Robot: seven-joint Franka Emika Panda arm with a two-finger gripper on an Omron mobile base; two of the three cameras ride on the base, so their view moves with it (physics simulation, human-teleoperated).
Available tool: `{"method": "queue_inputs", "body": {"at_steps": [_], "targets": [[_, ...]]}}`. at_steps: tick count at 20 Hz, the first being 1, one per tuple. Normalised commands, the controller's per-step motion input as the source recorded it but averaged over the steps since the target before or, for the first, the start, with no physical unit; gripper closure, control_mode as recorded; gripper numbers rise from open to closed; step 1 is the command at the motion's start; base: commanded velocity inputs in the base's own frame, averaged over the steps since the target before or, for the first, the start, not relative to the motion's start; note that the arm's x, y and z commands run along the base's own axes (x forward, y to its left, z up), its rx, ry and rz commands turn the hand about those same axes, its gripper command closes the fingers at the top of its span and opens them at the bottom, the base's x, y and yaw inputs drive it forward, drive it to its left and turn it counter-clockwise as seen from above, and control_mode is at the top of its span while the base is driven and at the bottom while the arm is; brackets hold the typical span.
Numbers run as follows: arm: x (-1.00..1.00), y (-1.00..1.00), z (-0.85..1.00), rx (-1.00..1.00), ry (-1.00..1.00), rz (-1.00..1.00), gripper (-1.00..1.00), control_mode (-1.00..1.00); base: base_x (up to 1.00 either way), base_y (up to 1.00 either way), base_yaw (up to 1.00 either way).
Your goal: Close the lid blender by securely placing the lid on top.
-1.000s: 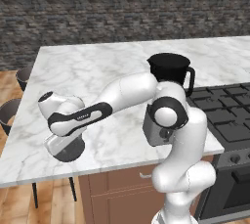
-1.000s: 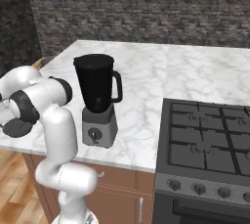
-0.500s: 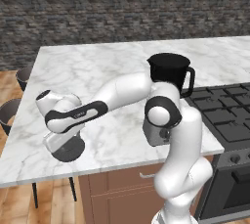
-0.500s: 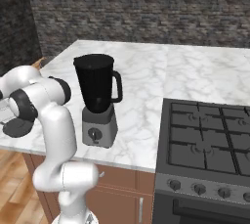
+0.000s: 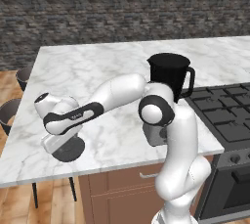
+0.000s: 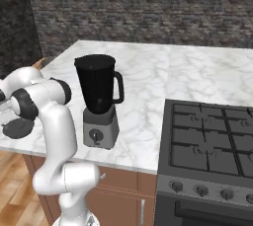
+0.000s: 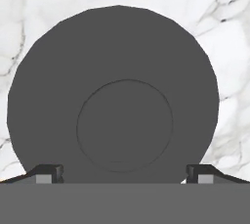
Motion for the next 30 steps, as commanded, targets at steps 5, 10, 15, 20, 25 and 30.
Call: {"method": "queue_inputs", "body": {"at_steps": [5, 10, 15, 20, 25, 30], "targets": [[0.13, 0.08, -0.19, 0.00, 0.00, 0.00, -1.00, -1.00, 0.00, 0.00, 0.00], [0.16, 0.00, -0.05, 0.00, -0.03, 0.00, -1.00, -1.00, 0.00, 0.00, 0.00], [0.26, 0.00, -0.14, 0.00, -0.01, 0.00, -1.00, -1.00, 0.00, 0.00, 0.00], [0.20, -0.03, -0.27, 0.00, 0.00, 0.00, -1.00, -1.00, 0.00, 0.00, 0.00], [0.06, -0.08, -0.53, 0.00, 0.00, 0.00, -1.00, -1.00, 0.00, 0.00, 0.00], [0.00, -0.31, -0.61, 0.06, 0.00, 0.00, -1.00, -1.00, 0.00, 0.00, 0.00]]}}
